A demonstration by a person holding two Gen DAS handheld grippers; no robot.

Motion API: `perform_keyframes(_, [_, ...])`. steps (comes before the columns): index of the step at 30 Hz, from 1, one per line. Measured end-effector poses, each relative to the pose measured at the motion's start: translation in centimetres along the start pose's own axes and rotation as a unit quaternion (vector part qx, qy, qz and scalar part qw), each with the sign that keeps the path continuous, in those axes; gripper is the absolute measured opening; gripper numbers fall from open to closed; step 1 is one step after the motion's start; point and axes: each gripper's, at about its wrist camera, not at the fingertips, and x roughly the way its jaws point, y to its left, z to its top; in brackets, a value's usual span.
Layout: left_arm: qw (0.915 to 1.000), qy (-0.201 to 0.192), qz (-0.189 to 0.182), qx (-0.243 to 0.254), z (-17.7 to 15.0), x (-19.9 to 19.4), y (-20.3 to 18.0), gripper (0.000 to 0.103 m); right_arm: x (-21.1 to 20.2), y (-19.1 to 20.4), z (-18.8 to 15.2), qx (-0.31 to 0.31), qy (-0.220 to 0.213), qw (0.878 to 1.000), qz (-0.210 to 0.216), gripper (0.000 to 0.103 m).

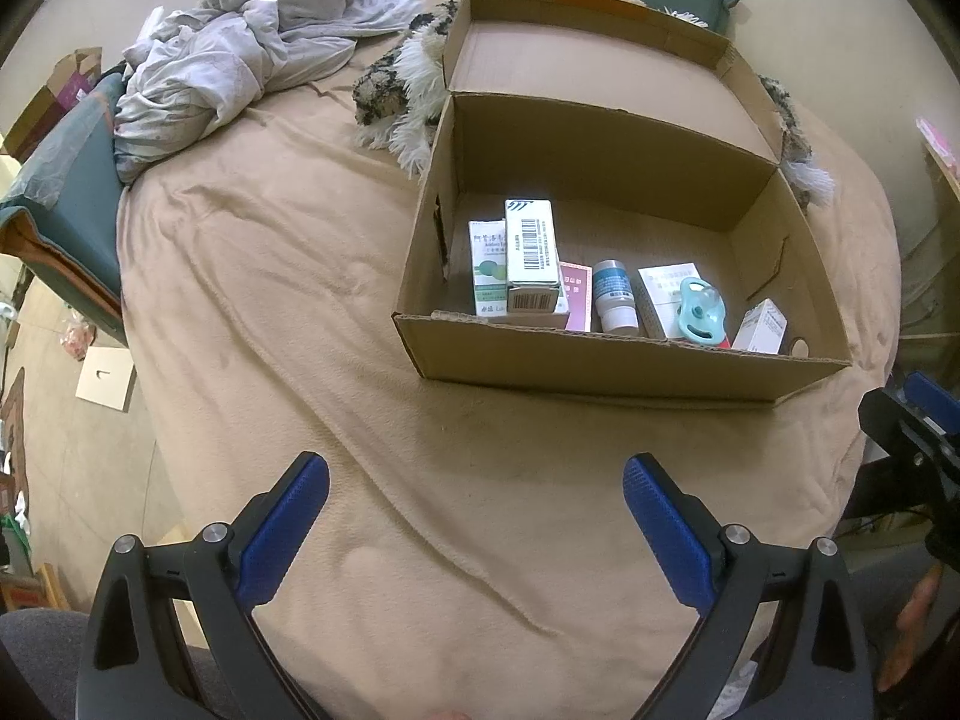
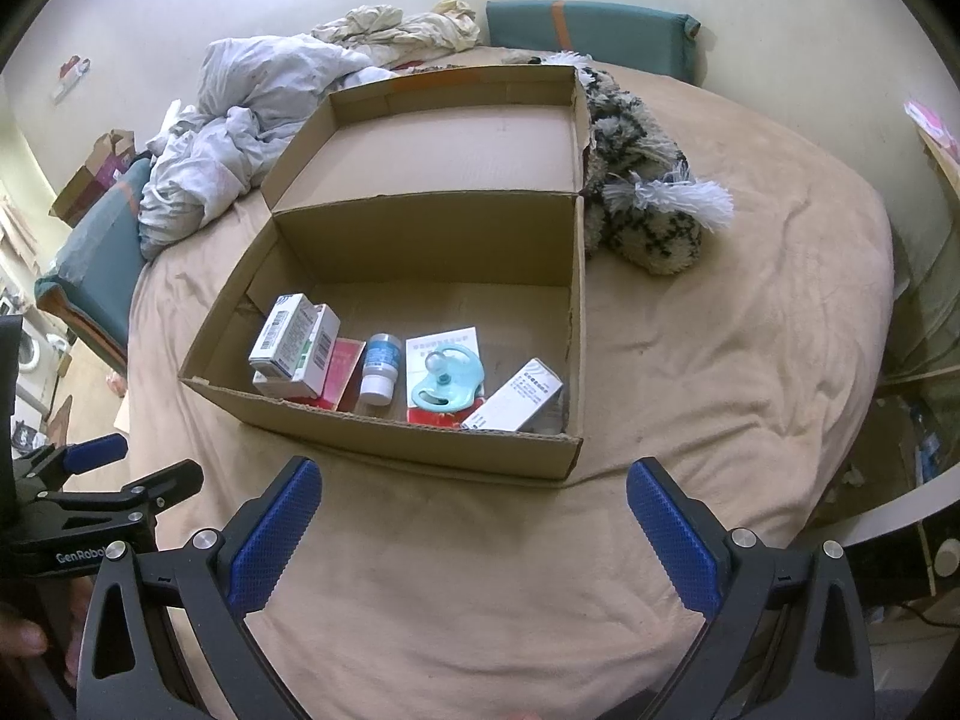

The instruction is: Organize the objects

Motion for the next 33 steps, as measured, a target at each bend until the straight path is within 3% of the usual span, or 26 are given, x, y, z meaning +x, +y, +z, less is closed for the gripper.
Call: perform_keyframes(33, [1.0000, 0.001, -0.006, 0.005, -0.26, 0.20, -0.30, 0.098, -0.17, 0.71, -0.28, -0.013, -0.004, 1.000, 0.004, 0.103])
